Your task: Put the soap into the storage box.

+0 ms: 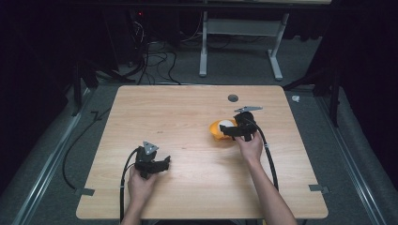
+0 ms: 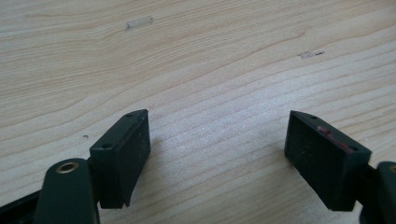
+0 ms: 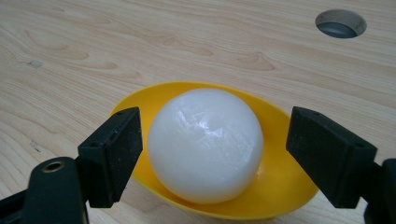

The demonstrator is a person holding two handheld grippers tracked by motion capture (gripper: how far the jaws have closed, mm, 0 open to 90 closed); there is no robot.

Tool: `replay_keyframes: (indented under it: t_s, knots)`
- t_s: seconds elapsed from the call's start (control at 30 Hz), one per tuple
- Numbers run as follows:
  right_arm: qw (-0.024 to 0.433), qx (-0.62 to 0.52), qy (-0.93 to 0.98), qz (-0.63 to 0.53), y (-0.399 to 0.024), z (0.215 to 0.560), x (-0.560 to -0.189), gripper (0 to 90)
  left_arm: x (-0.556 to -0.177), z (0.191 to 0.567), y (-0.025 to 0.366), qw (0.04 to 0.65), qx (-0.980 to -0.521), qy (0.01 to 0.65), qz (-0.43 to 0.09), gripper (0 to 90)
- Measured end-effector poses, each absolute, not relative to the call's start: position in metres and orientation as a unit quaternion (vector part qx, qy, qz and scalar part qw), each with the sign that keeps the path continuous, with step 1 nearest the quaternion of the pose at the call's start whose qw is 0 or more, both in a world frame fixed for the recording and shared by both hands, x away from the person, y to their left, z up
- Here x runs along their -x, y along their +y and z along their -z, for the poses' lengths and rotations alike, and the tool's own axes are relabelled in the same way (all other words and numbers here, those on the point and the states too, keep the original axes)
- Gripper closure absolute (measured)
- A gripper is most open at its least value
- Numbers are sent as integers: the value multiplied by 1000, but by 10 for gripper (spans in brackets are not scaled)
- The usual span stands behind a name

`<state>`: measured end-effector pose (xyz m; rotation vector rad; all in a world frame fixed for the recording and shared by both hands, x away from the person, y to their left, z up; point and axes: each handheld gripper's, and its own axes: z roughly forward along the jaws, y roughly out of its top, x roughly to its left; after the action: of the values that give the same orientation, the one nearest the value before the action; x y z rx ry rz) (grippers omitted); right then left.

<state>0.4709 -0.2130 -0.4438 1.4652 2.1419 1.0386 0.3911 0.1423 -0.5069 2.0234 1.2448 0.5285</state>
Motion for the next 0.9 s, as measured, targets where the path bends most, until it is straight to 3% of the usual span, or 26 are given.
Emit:
replay_keyframes:
  t_s: [0.9]
  knots:
    - [200, -510, 746, -378, -229, 423, -453, 193, -391, 507, 142, 347, -780, 480, -204, 229]
